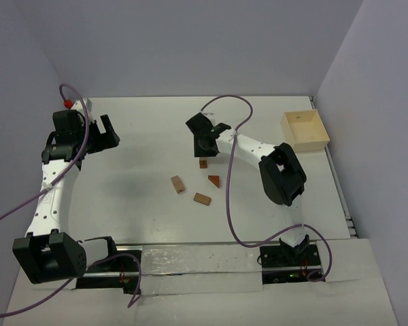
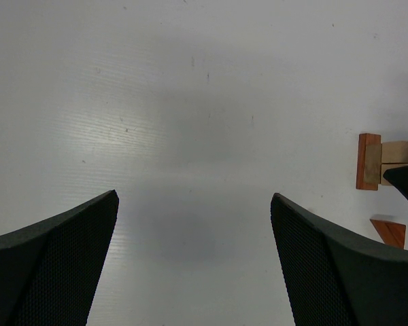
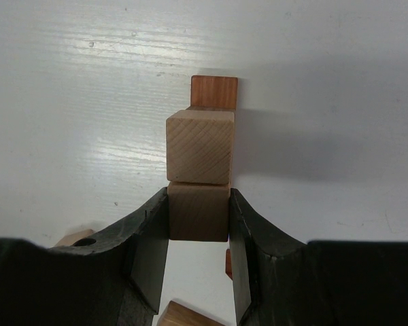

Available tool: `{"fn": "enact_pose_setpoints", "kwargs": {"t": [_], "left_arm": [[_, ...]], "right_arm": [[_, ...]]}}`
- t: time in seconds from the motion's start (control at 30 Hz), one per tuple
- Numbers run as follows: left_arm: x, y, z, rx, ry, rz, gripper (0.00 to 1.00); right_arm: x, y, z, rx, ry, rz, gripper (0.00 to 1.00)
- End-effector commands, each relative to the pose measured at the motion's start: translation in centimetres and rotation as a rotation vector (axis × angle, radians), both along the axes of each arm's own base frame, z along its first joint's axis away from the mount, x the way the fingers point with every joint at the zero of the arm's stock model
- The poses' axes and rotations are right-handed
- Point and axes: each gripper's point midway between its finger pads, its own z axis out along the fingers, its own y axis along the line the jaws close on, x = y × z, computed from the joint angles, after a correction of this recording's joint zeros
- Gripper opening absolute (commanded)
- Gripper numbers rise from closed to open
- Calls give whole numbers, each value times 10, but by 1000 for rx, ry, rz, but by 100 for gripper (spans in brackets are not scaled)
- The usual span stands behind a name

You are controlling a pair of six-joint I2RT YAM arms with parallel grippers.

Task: Build the wood block tower

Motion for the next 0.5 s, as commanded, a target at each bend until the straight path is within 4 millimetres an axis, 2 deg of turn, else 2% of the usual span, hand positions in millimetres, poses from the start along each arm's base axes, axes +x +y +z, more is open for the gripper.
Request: {"fn": "enact_pose_setpoints", "kwargs": {"t": [0.0, 0.07, 0.4, 0.47], "left_arm": [[7, 1, 18, 4, -66, -10, 99], [6, 1, 18, 3, -67, -12, 99], [8, 0, 18, 0, -66, -13, 99], [8, 0, 18, 1, -64, -14, 99]], "right_arm": [[9, 6, 10, 26, -20, 3, 18], [10, 6, 11, 27, -21, 3, 22], [9, 6, 10, 25, -17, 7, 31], [8, 6, 10, 28, -16, 8, 35]]}}
